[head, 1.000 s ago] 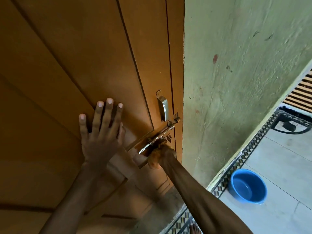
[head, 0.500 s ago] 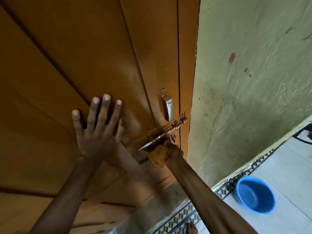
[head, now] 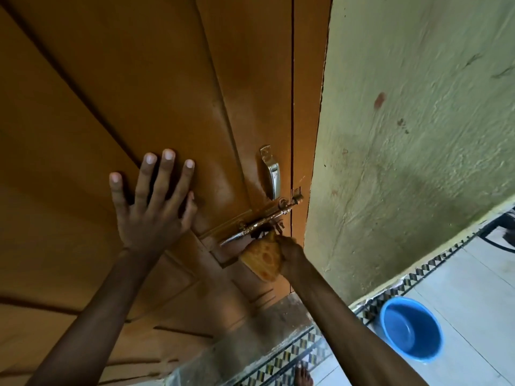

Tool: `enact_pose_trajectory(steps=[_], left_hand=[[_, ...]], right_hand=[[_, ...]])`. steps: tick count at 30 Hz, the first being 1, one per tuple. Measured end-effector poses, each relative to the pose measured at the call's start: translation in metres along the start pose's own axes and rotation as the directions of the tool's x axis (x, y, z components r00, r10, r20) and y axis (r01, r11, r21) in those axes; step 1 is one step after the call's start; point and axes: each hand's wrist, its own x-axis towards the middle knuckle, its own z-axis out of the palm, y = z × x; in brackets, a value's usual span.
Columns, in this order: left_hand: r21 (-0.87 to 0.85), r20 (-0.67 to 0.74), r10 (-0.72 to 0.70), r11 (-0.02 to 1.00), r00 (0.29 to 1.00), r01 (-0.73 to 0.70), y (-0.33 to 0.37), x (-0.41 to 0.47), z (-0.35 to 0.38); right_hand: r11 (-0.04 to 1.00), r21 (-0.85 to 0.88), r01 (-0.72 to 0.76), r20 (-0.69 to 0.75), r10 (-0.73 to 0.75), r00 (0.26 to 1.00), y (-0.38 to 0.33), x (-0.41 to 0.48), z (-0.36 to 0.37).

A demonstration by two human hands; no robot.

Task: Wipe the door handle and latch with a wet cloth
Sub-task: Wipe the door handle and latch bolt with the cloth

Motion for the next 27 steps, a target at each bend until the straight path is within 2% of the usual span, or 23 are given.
enact_pose_trajectory(steps=[4,7,11,14,17,22,25,27], left_hand=[[-0.019,0.007,-0.011,1.000,1.000,0.011,0.002,0.000,-0.002],[-0.033,0.005,-0.020,0.999,1.000,0.020,0.001,0.002,-0.004],[-0.036,0.001,-0.025,0.999,1.000,0.025,0.002,0.002,-0.003],[-0.029,-0.004,-0.026,0.999,1.000,0.026,0.002,0.002,-0.002],[-0.036,-0.007,-0.021,0.999,1.000,0.021,0.002,0.002,-0.001],[-0.029,-0.014,-0.025,0.999,1.000,0.025,0.003,0.001,-0.001],[-0.034,-0.017,-0.026,0.999,1.000,0.025,0.002,0.003,-0.002],[-0.039,-0.015,-0.026,0.999,1.000,0.026,0.002,0.003,-0.003]], right_hand=[[0.976,0.211,0.063,0.043,-0.074,0.996,-0.030,-0.021,-0.002],[0.969,0.239,0.059,0.067,-0.077,0.995,-0.042,-0.033,0.017],[0.984,0.173,0.053,0.105,-0.072,0.992,-0.030,-0.042,0.027],[0.996,0.003,0.086,0.047,-0.086,0.995,-0.027,-0.033,0.013],[0.992,-0.086,0.090,0.063,-0.085,0.994,-0.033,-0.024,-0.001],[0.992,-0.056,0.114,0.111,-0.107,0.988,-0.028,-0.019,0.006],[0.990,-0.046,0.133,0.002,-0.133,0.991,-0.017,-0.015,0.020],[0.958,-0.214,0.192,-0.078,-0.213,0.974,-0.011,-0.017,0.024]])
